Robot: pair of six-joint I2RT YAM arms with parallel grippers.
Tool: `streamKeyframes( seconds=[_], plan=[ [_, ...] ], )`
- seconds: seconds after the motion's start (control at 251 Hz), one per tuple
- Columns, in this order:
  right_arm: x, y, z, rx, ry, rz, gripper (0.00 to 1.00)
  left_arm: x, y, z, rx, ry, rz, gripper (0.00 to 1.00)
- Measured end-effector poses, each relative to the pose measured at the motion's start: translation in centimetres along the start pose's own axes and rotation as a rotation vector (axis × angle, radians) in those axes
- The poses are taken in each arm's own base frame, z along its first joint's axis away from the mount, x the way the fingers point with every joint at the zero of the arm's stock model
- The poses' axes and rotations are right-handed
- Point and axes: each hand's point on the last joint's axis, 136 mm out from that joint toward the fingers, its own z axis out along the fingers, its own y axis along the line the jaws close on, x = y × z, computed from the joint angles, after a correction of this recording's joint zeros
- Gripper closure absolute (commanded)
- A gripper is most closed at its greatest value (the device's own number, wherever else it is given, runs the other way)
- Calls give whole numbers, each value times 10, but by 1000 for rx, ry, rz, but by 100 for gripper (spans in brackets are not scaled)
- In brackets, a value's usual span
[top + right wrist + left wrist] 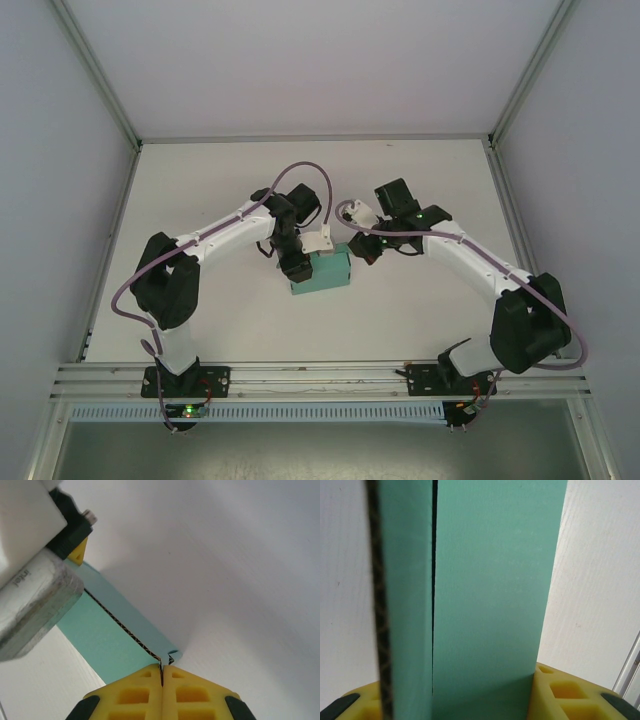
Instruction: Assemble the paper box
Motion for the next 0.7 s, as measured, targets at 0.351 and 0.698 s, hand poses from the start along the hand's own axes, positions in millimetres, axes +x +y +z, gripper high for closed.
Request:
streamKeyframes(
  seconds=[0.351,0.698],
  plan=[
    [16,10,-6,180,-255,450,100,-5,-6,2,41,-26,-18,56],
    [15,8,-2,210,-341,533,100,-7,-5,2,40,-33,-39,55]
  ],
)
